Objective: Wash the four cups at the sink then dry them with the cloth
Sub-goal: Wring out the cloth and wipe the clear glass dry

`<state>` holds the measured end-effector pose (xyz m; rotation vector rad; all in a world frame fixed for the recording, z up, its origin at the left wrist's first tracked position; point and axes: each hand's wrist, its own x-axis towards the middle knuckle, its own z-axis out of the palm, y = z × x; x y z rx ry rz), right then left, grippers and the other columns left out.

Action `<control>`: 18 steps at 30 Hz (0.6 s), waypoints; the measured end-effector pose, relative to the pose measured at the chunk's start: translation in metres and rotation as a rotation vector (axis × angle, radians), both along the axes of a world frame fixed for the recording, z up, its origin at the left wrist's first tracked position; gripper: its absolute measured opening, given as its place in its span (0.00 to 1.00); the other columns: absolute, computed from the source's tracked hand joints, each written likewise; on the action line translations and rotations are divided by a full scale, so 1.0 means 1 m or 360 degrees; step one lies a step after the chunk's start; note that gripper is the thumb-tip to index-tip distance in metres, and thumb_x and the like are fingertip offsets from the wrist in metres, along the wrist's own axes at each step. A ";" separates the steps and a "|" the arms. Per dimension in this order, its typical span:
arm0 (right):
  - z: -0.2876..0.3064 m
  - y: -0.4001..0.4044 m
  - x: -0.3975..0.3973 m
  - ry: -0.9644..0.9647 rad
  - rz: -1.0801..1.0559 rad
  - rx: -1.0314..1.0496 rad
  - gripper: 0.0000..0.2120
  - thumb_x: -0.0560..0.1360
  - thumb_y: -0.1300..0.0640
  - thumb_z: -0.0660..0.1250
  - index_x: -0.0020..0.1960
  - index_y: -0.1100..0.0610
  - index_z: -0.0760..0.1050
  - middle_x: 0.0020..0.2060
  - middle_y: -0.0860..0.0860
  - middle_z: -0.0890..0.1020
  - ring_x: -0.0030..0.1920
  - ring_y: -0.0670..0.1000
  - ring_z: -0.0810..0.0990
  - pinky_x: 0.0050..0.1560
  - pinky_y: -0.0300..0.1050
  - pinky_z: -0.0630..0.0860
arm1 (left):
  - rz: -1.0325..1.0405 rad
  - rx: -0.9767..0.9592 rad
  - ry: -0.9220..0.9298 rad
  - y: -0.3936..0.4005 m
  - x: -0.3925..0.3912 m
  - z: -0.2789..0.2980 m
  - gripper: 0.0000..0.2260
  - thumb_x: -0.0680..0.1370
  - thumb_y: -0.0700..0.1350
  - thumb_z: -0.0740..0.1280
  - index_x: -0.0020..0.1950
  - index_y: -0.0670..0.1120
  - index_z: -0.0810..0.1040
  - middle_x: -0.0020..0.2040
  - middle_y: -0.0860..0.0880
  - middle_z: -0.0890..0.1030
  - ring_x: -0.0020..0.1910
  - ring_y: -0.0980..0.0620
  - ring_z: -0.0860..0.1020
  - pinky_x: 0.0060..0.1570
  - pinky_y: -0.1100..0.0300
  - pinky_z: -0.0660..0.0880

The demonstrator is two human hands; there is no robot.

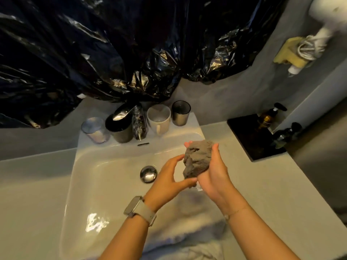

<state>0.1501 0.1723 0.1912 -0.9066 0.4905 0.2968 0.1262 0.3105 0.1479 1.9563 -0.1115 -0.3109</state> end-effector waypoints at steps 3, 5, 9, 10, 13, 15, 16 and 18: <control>0.007 0.013 -0.010 -0.0083 -0.0040 0.0069 0.31 0.81 0.39 0.43 0.63 0.59 0.75 0.60 0.57 0.80 0.59 0.56 0.78 0.57 0.50 0.76 | 0.0068 -0.0206 -0.0060 0.017 -0.011 0.002 0.07 0.76 0.45 0.72 0.53 0.51 0.78 0.42 0.58 0.81 0.35 0.62 0.76 0.39 0.64 0.72; 0.012 0.015 -0.016 -0.0116 -0.0005 0.0032 0.31 0.81 0.39 0.44 0.64 0.60 0.74 0.58 0.58 0.81 0.59 0.55 0.79 0.56 0.49 0.76 | 0.0090 -0.0105 -0.0134 0.033 -0.015 0.004 0.02 0.78 0.44 0.70 0.48 0.51 0.78 0.35 0.56 0.80 0.31 0.59 0.74 0.35 0.60 0.72; 0.014 0.012 -0.022 -0.0189 0.0239 -0.0842 0.26 0.81 0.39 0.49 0.47 0.53 0.80 0.41 0.51 0.86 0.44 0.48 0.85 0.44 0.42 0.80 | 0.0044 0.0148 -0.0241 0.060 -0.016 0.013 0.02 0.80 0.50 0.66 0.51 0.53 0.77 0.42 0.54 0.80 0.38 0.58 0.77 0.40 0.54 0.74; 0.015 0.012 -0.022 -0.0219 0.0309 -0.0980 0.25 0.81 0.40 0.50 0.45 0.53 0.80 0.40 0.51 0.86 0.41 0.48 0.85 0.40 0.41 0.80 | 0.0014 0.0180 -0.0251 0.067 -0.017 0.015 0.04 0.80 0.52 0.66 0.53 0.54 0.76 0.43 0.54 0.81 0.41 0.56 0.78 0.43 0.52 0.75; 0.017 0.009 -0.017 -0.0281 0.0477 -0.0951 0.22 0.81 0.44 0.55 0.47 0.58 0.81 0.39 0.53 0.86 0.39 0.48 0.85 0.37 0.40 0.80 | -0.0051 0.0255 -0.0178 0.080 -0.016 0.023 0.08 0.81 0.58 0.62 0.56 0.58 0.76 0.45 0.55 0.83 0.42 0.56 0.80 0.44 0.53 0.77; 0.019 0.005 -0.013 -0.0336 0.0591 -0.0870 0.16 0.81 0.50 0.60 0.47 0.60 0.81 0.38 0.54 0.85 0.38 0.51 0.84 0.38 0.41 0.80 | 0.0032 0.0266 -0.0079 0.085 -0.015 0.029 0.13 0.83 0.57 0.57 0.52 0.54 0.79 0.41 0.49 0.83 0.35 0.53 0.79 0.38 0.55 0.75; 0.019 0.004 -0.011 -0.0360 0.0634 -0.0849 0.13 0.80 0.53 0.62 0.47 0.60 0.81 0.37 0.54 0.85 0.38 0.52 0.83 0.37 0.42 0.80 | 0.0118 0.0230 -0.0029 0.088 -0.014 0.031 0.16 0.84 0.56 0.56 0.49 0.51 0.81 0.39 0.48 0.83 0.35 0.53 0.79 0.38 0.57 0.75; 0.020 0.002 -0.005 -0.0367 0.0692 -0.0827 0.08 0.79 0.57 0.65 0.49 0.59 0.81 0.39 0.54 0.86 0.40 0.52 0.83 0.40 0.44 0.80 | 0.0238 0.0152 -0.0019 0.095 -0.011 0.034 0.15 0.84 0.52 0.56 0.50 0.50 0.82 0.42 0.55 0.83 0.41 0.61 0.80 0.44 0.68 0.75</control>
